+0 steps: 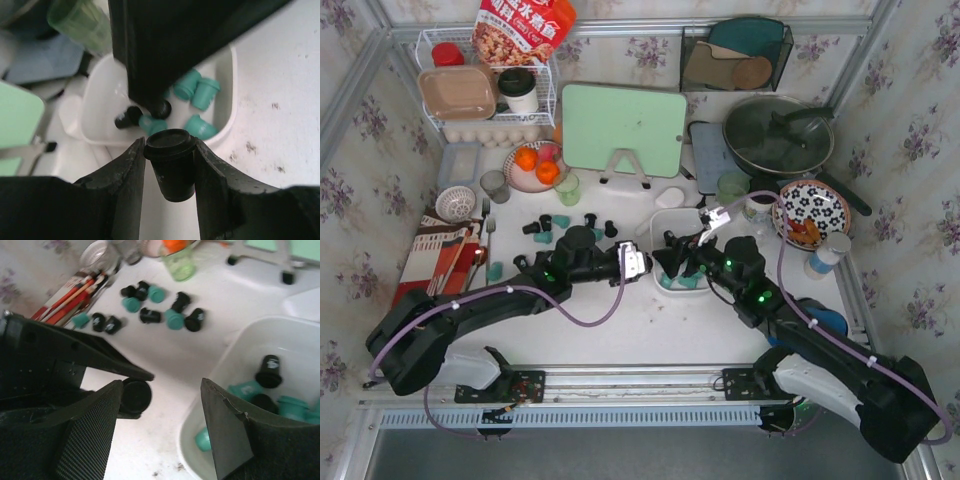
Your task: Mix the coffee capsules in the storage basket
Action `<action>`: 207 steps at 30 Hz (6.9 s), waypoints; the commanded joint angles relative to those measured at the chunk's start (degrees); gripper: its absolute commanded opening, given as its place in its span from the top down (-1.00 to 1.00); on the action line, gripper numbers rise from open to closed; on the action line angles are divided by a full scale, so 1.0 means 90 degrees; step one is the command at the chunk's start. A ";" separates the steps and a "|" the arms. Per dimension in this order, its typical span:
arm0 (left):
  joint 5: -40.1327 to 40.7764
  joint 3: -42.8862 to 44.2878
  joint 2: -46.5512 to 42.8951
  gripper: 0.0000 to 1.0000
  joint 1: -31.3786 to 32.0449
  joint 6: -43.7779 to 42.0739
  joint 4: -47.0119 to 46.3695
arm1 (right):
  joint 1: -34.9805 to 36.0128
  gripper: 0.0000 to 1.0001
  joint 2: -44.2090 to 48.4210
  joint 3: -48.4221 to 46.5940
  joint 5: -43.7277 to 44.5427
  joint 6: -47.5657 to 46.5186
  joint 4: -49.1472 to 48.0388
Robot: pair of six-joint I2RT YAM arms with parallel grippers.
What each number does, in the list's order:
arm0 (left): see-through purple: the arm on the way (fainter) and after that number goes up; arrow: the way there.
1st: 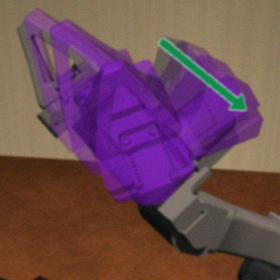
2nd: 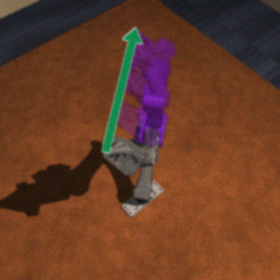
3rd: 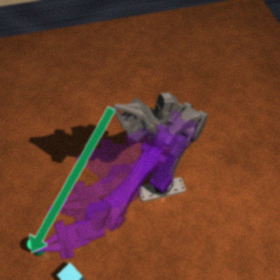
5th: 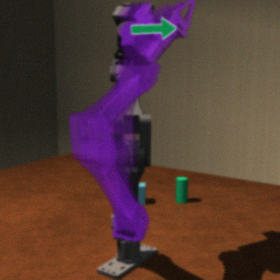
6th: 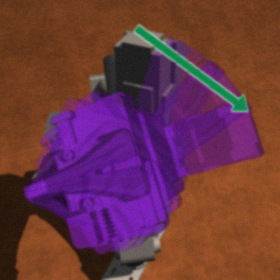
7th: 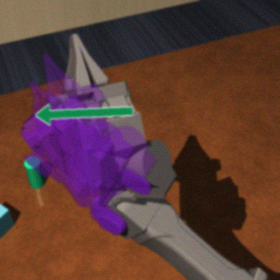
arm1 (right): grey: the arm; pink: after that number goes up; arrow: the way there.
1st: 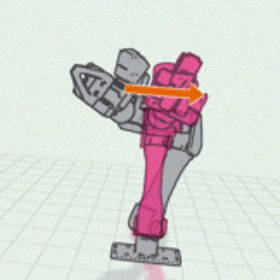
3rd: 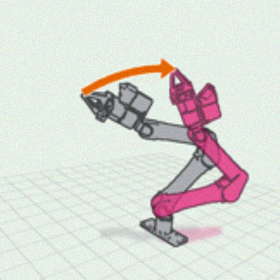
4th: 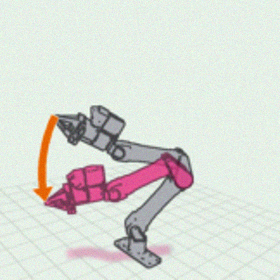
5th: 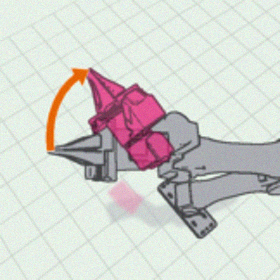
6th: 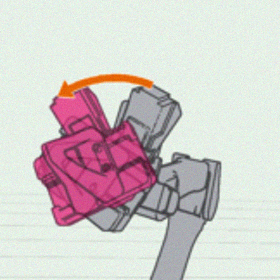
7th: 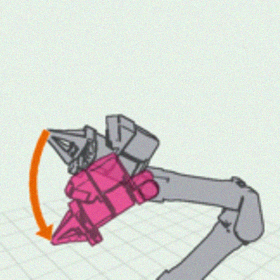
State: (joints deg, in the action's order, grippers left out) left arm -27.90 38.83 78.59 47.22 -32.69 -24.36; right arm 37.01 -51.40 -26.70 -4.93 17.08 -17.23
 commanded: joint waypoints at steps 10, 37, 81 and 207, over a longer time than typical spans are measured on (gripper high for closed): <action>-0.0257 0.0173 -0.0404 0.28 0.0248 -0.0528 -0.0693 | -0.0001 -0.43 -0.0514 -0.0311 -0.1650 0.0614 -0.0252; 0.1712 0.0099 -0.0792 -0.98 0.0468 0.0340 -0.0197 | -0.0011 0.39 -0.0280 -0.0187 0.1889 -0.0234 0.0522; 0.2532 0.4244 0.3686 -0.36 -0.2384 0.4655 0.5013 | -0.0021 -0.89 0.0534 0.1495 0.2334 -0.0198 -0.1533; 0.5577 0.3181 0.3079 -0.71 -0.1966 0.5732 0.4903 | -0.0029 -0.58 -0.0653 0.0771 0.1753 -0.0083 -0.0722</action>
State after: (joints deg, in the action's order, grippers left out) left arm 20.82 65.69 104.53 29.63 19.53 19.22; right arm 36.69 -57.43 -19.40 11.70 16.56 -22.02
